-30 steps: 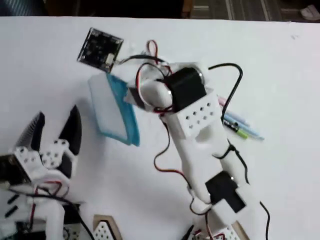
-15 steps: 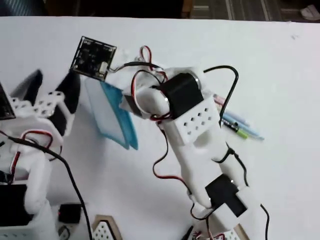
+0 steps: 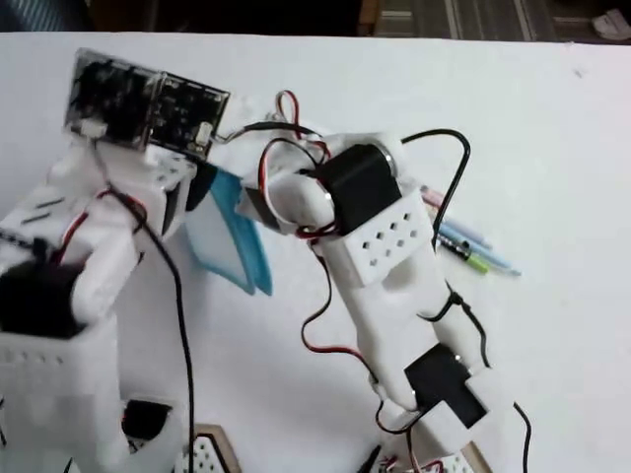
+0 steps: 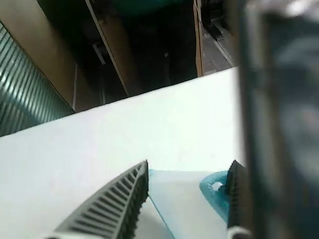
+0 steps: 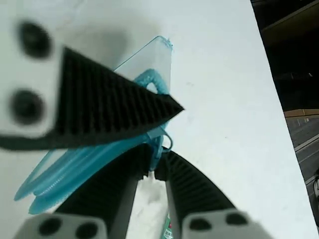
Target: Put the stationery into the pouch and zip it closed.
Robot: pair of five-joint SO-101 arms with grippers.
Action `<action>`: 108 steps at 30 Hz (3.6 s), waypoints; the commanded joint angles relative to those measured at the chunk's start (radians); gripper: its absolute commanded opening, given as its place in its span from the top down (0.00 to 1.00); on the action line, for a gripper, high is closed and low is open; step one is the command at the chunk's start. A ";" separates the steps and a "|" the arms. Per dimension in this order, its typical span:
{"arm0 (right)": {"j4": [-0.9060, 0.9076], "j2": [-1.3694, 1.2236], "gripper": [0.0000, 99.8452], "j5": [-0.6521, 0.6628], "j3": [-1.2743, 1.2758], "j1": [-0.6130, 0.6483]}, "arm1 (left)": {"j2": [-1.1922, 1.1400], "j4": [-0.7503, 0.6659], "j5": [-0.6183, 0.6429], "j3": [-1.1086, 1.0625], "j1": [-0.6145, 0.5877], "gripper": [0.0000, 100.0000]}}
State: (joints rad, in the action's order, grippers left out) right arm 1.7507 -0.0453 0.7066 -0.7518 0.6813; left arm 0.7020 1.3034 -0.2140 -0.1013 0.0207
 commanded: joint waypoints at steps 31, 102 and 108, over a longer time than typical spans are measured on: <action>0.016 0.019 0.98 -0.117 -0.006 0.028 | -0.206 0.133 0.160 0.003 -0.213 0.95; -1.598 -0.096 0.78 -0.635 1.092 0.127 | -0.206 0.135 0.356 -0.026 -0.352 0.98; -1.778 -0.119 0.78 -0.545 1.097 0.136 | -0.208 0.135 0.356 -0.037 -0.351 0.98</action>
State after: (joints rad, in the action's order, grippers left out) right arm 0.0445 -0.1711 0.1112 0.3775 0.8101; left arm 0.5455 1.4170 0.1450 -0.0905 -0.3353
